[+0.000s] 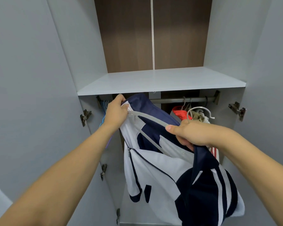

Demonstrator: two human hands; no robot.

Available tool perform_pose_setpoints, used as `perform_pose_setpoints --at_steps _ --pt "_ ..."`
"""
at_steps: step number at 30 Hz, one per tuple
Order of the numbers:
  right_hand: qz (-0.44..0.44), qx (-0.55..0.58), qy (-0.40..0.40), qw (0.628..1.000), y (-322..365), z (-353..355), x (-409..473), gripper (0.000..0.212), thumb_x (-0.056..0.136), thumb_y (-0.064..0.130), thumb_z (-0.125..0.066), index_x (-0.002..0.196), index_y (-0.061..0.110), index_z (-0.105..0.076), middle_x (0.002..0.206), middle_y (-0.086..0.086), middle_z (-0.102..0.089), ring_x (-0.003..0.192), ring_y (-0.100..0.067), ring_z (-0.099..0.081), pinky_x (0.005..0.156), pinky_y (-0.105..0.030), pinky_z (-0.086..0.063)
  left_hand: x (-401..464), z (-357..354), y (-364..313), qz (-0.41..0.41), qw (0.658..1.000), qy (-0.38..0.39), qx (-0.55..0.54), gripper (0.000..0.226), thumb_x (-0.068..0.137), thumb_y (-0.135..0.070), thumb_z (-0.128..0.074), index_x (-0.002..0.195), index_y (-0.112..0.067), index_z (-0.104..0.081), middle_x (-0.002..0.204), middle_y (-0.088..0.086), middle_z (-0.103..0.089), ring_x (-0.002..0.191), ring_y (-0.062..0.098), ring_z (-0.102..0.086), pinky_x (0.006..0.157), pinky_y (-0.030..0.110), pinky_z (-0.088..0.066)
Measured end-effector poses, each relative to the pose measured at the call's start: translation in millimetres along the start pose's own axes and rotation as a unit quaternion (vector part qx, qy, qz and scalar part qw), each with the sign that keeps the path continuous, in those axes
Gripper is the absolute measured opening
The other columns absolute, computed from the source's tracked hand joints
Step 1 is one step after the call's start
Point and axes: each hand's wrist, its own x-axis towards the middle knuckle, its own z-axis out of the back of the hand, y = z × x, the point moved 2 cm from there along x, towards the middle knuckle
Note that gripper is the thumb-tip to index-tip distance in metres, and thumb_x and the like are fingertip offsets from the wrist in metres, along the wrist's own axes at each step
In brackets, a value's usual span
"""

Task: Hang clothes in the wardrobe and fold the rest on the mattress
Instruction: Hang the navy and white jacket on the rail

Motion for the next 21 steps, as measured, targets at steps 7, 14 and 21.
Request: perform_pose_setpoints --at_steps 7,14,21 --pt "0.002 -0.154 -0.036 0.987 13 5 2 0.047 0.105 0.037 -0.03 0.072 0.056 -0.058 0.068 0.001 -0.046 0.063 -0.016 -0.043 0.073 -0.039 -0.042 -25 -4 -58 -0.057 0.989 -0.011 -0.137 0.007 0.095 -0.006 -0.049 0.091 -0.011 -0.048 0.074 -0.008 -0.047 0.062 0.003 -0.039 0.059 0.019 -0.036" --pt "-0.056 0.011 -0.164 0.985 -39 -12 22 0.057 0.092 0.066 -0.045 0.058 0.022 -0.057 0.087 0.002 -0.06 0.108 -0.014 -0.047 0.089 -0.019 -0.027 -80 -12 -80 0.002 0.917 0.118 -0.38 0.01 0.094 -0.018 -0.051 0.096 -0.027 -0.055 0.094 -0.004 -0.06 0.088 0.012 -0.055 0.082 0.032 -0.046" --pt "-0.041 0.254 -0.13 0.958 -53 -33 20 0.054 0.088 0.057 -0.063 0.06 0.012 -0.072 0.062 -0.013 -0.053 0.064 -0.021 -0.052 0.074 -0.028 -0.043 -88 -13 -67 -0.043 0.943 0.224 -0.242 0.008 0.095 -0.02 -0.05 0.101 -0.014 -0.05 0.087 0.016 -0.047 0.077 0.016 -0.043 0.07 0.03 -0.038"
